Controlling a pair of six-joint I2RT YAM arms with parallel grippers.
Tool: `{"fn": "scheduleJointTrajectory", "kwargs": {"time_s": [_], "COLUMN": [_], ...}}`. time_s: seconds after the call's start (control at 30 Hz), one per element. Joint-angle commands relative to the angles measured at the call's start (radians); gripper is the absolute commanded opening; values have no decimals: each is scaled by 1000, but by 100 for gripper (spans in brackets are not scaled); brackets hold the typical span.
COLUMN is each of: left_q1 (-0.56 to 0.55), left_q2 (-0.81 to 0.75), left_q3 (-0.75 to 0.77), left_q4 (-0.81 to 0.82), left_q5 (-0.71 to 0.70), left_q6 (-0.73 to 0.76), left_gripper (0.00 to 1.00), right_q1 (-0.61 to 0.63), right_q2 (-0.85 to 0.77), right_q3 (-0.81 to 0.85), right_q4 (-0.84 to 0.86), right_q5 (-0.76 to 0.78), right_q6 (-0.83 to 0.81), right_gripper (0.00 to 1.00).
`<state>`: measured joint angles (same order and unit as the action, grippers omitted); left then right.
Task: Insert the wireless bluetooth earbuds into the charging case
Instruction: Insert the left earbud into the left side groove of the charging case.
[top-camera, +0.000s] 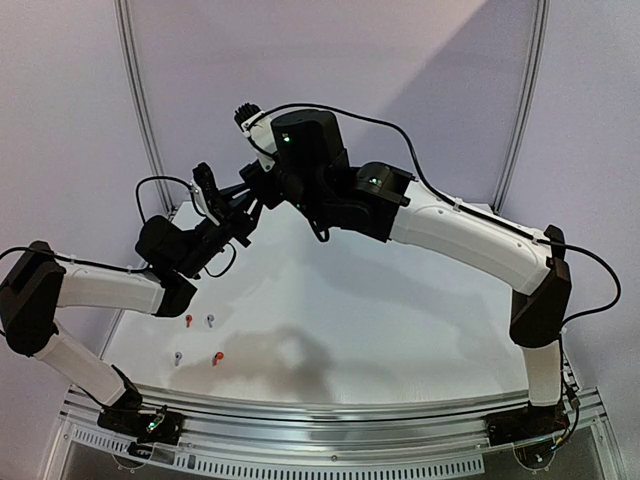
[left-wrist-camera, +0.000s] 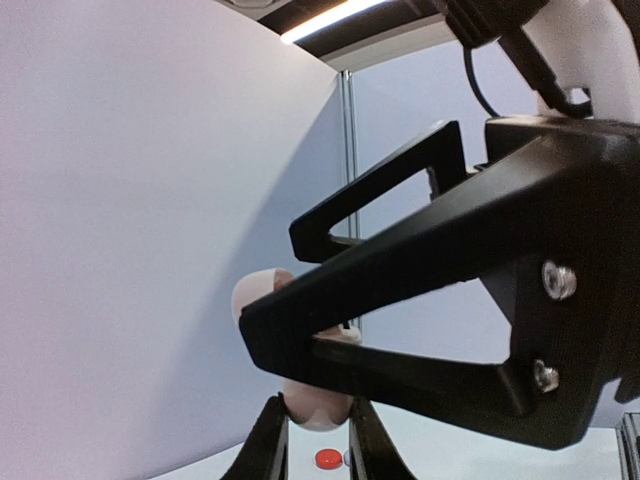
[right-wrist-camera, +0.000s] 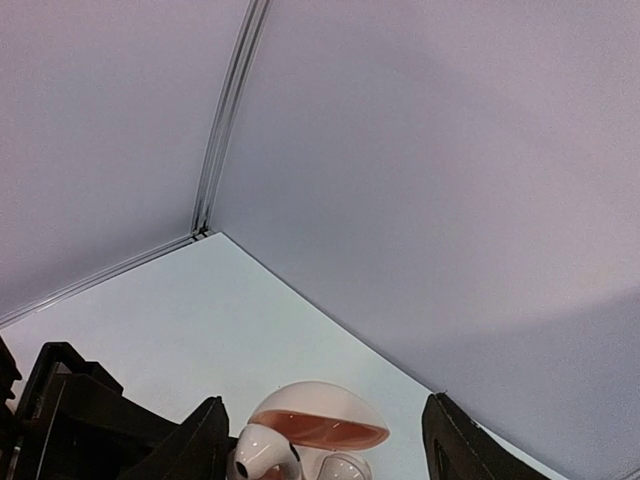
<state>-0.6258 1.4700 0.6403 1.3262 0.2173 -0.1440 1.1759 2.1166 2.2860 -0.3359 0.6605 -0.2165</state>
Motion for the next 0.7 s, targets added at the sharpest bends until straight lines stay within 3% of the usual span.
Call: {"fn": "scheduleJointTrajectory", "kwargs": {"time_s": [0.0,0.67], "left_q1": [11,12], "left_q2": [-22,-20], "left_q3": [-5,-7], "left_q4": [22,24], "left_q5": [6,4], "left_q6": [-5,-4], "left_gripper": [0,0], "right_q1": [-10,-10], "right_q2": [7,5], "right_q3": [29,29], "right_q4": [1,4], "right_q5": [27,23], "right_q6": [-6,-1], "right_gripper": [68,86]}}
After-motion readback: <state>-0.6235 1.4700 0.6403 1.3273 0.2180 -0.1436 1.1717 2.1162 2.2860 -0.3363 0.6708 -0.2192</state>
